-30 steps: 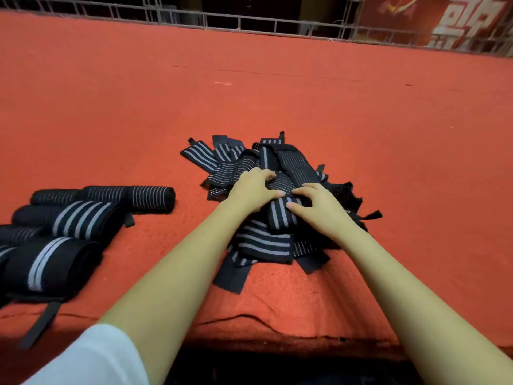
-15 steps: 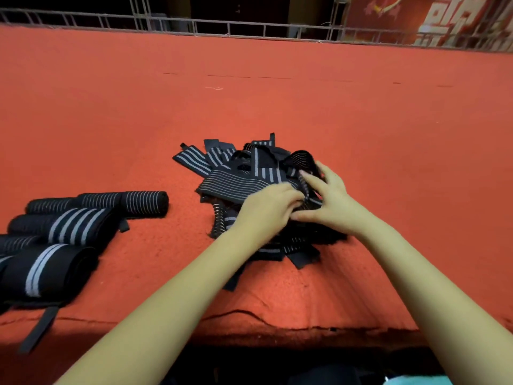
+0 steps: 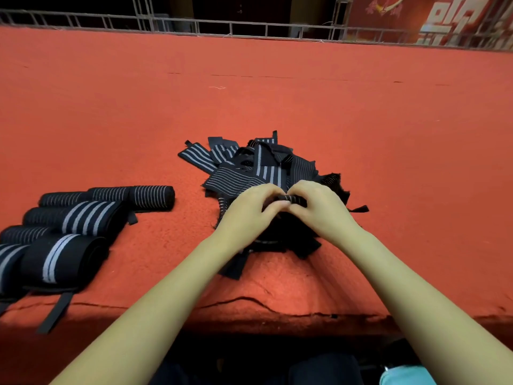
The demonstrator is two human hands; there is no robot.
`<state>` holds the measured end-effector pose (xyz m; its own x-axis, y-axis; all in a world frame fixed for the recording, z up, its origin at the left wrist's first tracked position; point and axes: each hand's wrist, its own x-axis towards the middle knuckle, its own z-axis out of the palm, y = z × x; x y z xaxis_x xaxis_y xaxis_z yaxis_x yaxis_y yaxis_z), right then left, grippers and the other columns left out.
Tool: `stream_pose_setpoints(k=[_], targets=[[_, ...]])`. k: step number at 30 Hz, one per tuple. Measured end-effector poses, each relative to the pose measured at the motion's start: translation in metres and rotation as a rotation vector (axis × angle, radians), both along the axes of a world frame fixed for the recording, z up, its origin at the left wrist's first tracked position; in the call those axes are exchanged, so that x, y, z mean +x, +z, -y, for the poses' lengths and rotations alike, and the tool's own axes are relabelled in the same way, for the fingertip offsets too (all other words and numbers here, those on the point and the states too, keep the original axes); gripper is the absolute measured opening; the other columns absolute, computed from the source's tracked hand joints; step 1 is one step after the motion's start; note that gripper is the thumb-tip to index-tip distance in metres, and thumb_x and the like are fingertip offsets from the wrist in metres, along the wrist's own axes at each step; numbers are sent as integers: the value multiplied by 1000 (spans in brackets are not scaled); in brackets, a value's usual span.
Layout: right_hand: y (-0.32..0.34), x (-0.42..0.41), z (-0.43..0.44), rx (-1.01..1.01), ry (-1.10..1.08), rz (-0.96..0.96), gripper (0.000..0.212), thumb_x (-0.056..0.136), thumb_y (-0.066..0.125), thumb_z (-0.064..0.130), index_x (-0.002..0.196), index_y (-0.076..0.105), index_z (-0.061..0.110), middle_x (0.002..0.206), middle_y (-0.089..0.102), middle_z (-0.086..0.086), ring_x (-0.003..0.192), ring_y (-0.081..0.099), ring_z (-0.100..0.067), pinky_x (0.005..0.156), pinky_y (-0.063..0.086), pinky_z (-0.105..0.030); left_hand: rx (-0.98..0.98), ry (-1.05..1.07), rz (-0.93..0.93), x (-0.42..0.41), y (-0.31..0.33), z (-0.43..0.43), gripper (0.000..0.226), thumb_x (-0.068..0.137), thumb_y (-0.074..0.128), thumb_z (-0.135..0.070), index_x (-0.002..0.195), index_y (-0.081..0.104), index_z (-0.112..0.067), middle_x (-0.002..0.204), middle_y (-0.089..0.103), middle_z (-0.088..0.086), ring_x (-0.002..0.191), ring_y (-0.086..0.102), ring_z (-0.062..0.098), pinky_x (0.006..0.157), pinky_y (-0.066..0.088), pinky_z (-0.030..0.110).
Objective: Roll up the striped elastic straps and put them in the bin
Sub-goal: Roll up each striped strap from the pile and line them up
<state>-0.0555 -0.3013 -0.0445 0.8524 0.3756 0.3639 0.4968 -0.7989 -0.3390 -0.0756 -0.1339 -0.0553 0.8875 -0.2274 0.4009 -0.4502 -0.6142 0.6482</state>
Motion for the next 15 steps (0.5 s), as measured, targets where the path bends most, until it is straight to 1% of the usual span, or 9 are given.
stream_pose_setpoints(k=[2, 4, 6, 7, 9, 10, 12, 13, 15], targets=[[-1, 0, -1, 87, -35, -37, 26, 82, 71, 32, 101, 63, 16, 98, 60, 5, 95, 53, -13, 81, 43, -33, -102, 68, -61, 1, 4, 2, 9, 90, 63, -15, 93, 69, -10, 86, 69, -2, 85, 62, 14, 81, 47, 27], [-2, 0, 4, 225, -117, -108, 36, 76, 77, 36, 104, 60, 20, 98, 58, 9, 91, 53, -7, 78, 41, -25, -174, 129, -113, 2, 5, -1, 7, 90, 62, -13, 90, 68, -10, 82, 68, -4, 79, 61, 10, 74, 45, 17], [-4, -2, 12, 413, -175, -240, 27, 76, 79, 30, 95, 62, 19, 89, 63, 9, 82, 58, -6, 69, 42, -18, -214, 180, -130, 2, 5, -6, 9, 91, 58, -10, 89, 66, -14, 79, 65, -9, 74, 57, 3, 66, 40, 8], [-5, -3, 14, 510, -174, -317, 20, 77, 78, 24, 89, 64, 16, 84, 67, 6, 77, 61, -7, 65, 44, -18, -225, 205, -141, 1, 5, -8, 11, 91, 57, -9, 88, 64, -16, 78, 62, -12, 73, 55, 1, 64, 38, 6], [-7, -5, 15, 645, -154, -376, 18, 79, 76, 17, 82, 64, 5, 78, 69, -1, 69, 63, -10, 64, 48, -25, -233, 241, -176, 2, 4, -11, 14, 92, 55, -8, 90, 62, -19, 82, 62, -12, 78, 56, 4, 65, 37, 5], [-7, -6, 14, 681, -146, -385, 21, 79, 76, 16, 82, 63, 1, 77, 68, -5, 68, 62, -11, 64, 48, -29, -234, 251, -191, 2, 3, -12, 15, 92, 54, -7, 92, 62, -20, 88, 63, -10, 85, 58, 7, 68, 37, 6], [-3, -10, 9, 742, -121, -394, 23, 81, 75, 16, 83, 62, -2, 77, 68, -10, 67, 62, -14, 61, 49, -29, -218, 256, -153, -2, 2, -12, 24, 90, 52, -3, 101, 61, -22, 103, 62, -5, 103, 57, 12, 84, 41, 15], [1, -13, 6, 779, -107, -406, 21, 83, 73, 16, 86, 62, -1, 77, 68, -9, 64, 63, -15, 56, 49, -27, -214, 248, -87, -7, 4, -11, 33, 87, 50, 1, 106, 61, -23, 110, 58, -4, 110, 53, 13, 93, 40, 20], [7, -15, 0, 869, -90, -436, 16, 87, 70, 17, 94, 64, 4, 79, 68, -4, 58, 63, -12, 44, 47, -23, -276, 178, 72, -22, 10, -8, 45, 79, 45, 5, 109, 62, -23, 116, 55, -4, 117, 48, 11, 103, 35, 19]])
